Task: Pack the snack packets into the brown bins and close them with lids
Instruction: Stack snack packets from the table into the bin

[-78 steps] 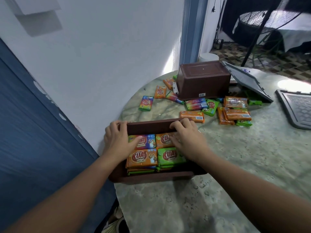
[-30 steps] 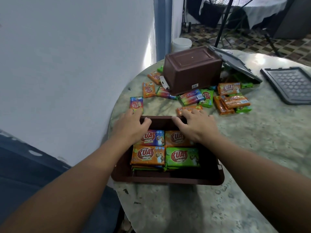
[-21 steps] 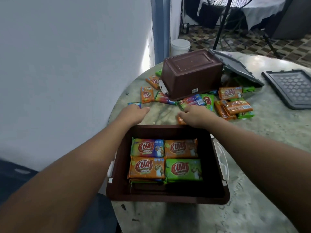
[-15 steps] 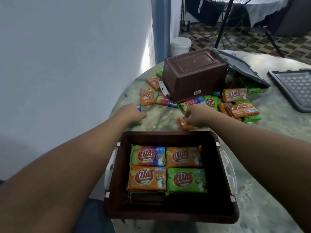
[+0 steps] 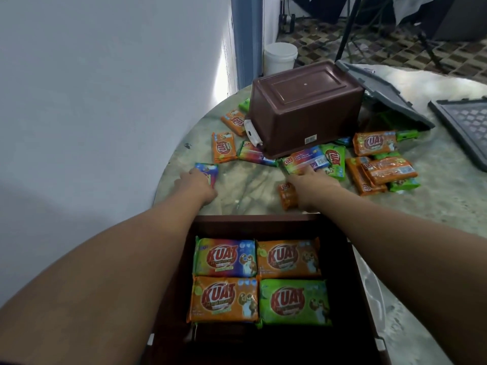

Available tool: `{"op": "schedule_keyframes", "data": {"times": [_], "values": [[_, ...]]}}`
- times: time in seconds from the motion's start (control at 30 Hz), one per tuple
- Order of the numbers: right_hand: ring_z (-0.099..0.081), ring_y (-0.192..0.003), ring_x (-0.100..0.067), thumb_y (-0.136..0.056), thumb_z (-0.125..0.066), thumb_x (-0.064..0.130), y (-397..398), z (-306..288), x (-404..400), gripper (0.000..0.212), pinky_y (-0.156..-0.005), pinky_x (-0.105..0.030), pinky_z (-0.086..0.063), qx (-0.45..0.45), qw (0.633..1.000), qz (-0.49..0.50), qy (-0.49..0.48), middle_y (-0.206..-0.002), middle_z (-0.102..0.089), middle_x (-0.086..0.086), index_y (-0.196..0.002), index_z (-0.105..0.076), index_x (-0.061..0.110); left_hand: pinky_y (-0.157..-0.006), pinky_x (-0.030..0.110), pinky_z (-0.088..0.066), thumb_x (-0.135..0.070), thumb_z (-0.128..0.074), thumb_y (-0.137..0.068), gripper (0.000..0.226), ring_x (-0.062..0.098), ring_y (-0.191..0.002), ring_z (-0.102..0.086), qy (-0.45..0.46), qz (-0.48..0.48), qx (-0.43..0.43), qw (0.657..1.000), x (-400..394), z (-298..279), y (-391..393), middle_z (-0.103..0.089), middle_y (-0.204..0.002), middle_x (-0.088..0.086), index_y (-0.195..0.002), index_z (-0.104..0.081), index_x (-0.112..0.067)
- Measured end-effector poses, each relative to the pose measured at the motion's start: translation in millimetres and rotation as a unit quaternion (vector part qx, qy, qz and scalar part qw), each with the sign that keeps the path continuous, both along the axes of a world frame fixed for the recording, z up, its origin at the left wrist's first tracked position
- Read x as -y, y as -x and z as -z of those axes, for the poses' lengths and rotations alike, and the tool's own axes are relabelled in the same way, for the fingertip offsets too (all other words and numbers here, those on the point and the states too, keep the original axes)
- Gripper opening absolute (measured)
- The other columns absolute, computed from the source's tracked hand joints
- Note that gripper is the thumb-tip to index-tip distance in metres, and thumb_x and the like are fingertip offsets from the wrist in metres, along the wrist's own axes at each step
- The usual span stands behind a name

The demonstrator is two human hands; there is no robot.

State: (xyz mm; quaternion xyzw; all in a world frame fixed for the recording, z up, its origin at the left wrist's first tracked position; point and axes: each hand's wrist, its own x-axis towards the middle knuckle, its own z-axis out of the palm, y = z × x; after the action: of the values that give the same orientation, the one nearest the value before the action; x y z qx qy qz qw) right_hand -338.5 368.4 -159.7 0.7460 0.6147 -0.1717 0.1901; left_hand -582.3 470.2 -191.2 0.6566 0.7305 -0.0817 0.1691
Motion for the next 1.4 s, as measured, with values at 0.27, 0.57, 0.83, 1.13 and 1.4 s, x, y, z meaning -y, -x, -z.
{"op": "schedule_keyframes", "data": {"times": [0.27, 0.57, 0.83, 1.13, 1.4], "values": [[-0.056, -0.121, -0.036, -0.080, -0.074, 0.043, 9, -4, 3, 0.068, -0.097, -0.050, -0.050, -0.070, 0.993, 0.001, -0.099, -0.136, -0.053, -0.012, -0.136, -0.041, 0.024, -0.082, 0.036, -0.050, -0.040, -0.086, -0.068, 0.091, 0.031, -0.110, -0.056, 0.001, 0.040, 0.064, 0.997, 9, -8, -9, -0.044, -0.127, 0.016, -0.137, -0.034, -0.009], [-0.057, -0.085, -0.029, -0.076, -0.061, 0.065, 34, -41, 29, 0.073, -0.069, -0.038, -0.048, -0.165, 0.932, 0.004, -0.321, -0.112, -0.044, -0.001, -0.136, -0.042, 0.028, -0.059, 0.029, -0.039, -0.062, -0.077, -0.072, 0.079, 0.019, -0.087, -0.058, -0.204, 0.136, 0.113, 0.963, 44, -64, -10, -0.056, -0.105, 0.002, -0.126, -0.039, -0.019], [-0.063, -0.090, -0.028, -0.078, -0.057, 0.068, 48, -53, 84, 0.080, -0.070, -0.040, -0.054, -0.195, 0.899, -0.016, -0.391, -0.118, -0.047, 0.002, -0.145, -0.034, 0.031, -0.064, 0.029, -0.048, -0.061, -0.078, -0.072, 0.073, 0.014, -0.090, -0.058, -0.272, 0.169, 0.174, 0.931, 116, -87, 11, -0.054, -0.109, -0.004, -0.121, -0.037, -0.026], [-0.063, -0.098, -0.020, -0.073, -0.068, 0.063, 42, -43, 145, 0.078, -0.074, -0.036, -0.053, -0.244, 0.913, -0.134, -0.299, -0.128, -0.052, 0.005, -0.136, -0.036, 0.030, -0.076, 0.033, -0.055, -0.078, -0.070, -0.071, 0.075, 0.008, -0.093, -0.057, -0.214, 0.271, 0.195, 0.918, 181, -68, 55, -0.053, -0.109, -0.012, -0.123, -0.042, -0.032], [-0.060, -0.104, -0.014, -0.074, -0.068, 0.064, 42, -32, 146, 0.079, -0.075, -0.036, -0.056, -0.183, 0.941, -0.173, -0.226, -0.126, -0.050, 0.012, -0.141, -0.034, 0.040, -0.085, 0.035, -0.048, -0.091, -0.052, -0.071, 0.088, 0.010, -0.095, -0.049, -0.214, 0.361, 0.065, 0.905, 190, -48, 63, -0.049, -0.106, -0.012, -0.135, -0.045, -0.031]]}}
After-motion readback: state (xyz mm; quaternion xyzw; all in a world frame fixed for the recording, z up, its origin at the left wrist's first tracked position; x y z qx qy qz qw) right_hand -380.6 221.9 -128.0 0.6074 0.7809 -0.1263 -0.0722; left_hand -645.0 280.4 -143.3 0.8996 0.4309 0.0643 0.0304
